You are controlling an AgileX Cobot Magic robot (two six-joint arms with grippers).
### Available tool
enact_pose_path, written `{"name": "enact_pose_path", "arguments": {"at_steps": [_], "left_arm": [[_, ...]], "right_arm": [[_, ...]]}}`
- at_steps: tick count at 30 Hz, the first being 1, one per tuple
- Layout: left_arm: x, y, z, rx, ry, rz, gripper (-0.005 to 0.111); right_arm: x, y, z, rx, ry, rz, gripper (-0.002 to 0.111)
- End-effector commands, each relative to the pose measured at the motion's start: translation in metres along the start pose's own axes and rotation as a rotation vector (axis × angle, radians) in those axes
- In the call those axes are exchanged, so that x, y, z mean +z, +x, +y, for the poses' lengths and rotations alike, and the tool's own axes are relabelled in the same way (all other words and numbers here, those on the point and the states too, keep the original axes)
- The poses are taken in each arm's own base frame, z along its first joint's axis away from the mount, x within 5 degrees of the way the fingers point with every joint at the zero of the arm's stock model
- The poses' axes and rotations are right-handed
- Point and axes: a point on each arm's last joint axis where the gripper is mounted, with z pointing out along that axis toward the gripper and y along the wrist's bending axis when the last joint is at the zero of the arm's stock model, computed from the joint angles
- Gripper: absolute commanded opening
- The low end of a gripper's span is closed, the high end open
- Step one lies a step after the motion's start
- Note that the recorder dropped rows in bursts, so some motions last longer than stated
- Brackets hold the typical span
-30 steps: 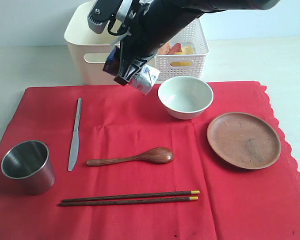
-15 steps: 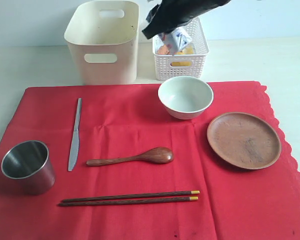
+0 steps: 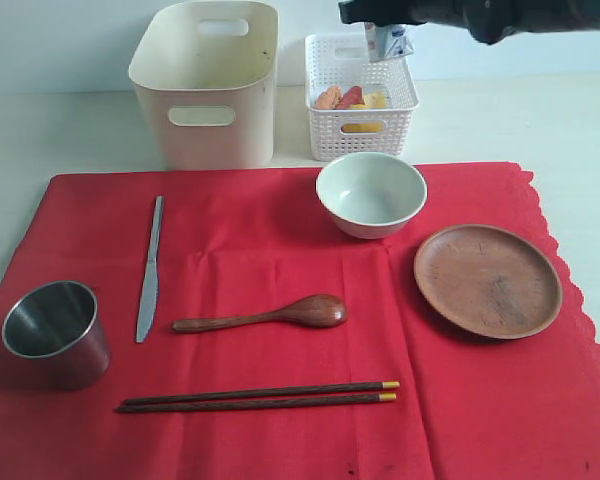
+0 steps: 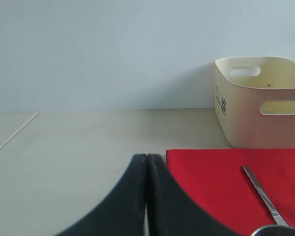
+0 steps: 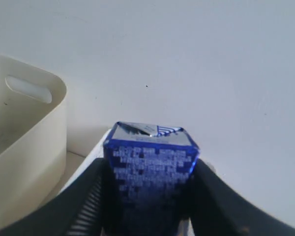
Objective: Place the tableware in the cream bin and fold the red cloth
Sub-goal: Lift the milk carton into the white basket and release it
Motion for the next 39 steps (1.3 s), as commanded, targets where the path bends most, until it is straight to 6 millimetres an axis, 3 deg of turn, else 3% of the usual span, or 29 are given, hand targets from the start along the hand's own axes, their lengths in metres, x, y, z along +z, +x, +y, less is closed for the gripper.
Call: {"name": "enact_pose_path", "arguments": {"at_steps": [1, 6, 13, 16, 20, 26, 29, 39], "left_arm": [[0.0, 0.0, 0.0, 0.002, -0.003, -0.008, 0.0], [0.0, 0.0, 0.0, 0.002, -0.003, -0.008, 0.0], [0.0, 0.0, 0.0, 0.002, -0.003, -0.008, 0.0], [0.0, 0.0, 0.0, 0.002, -0.003, -0.008, 0.0], [0.0, 0.0, 0.0, 0.002, -0.003, -0.008, 0.0], [0.0, 0.0, 0.0, 0.002, -0.003, -0.008, 0.0], [0.0, 0.0, 0.0, 0.002, -0.003, -0.008, 0.0], [0.0, 0.0, 0.0, 0.002, -0.003, -0.008, 0.0]], "right_arm": [[0.012, 0.002, 0.0, 0.002, 0.004, -0.15, 0.0], [0.023, 0.023, 0.002, 0.017, -0.002, -0.105, 0.0], [0.025, 0.026, 0.001, 0.131, 0.006, -0.109, 0.001], [0.025, 0.026, -0.002, 0.207, 0.034, -0.112, 0.015], [0.025, 0.026, -0.002, 0.207, 0.034, -0.112, 0.04], [0.025, 0.026, -0.001, 0.205, 0.033, -0.112, 0.068], [0.025, 0.026, -0.001, 0.205, 0.033, -0.112, 0.075], [0.024, 0.024, -0.001, 0.201, 0.031, -0.113, 0.076]]}}
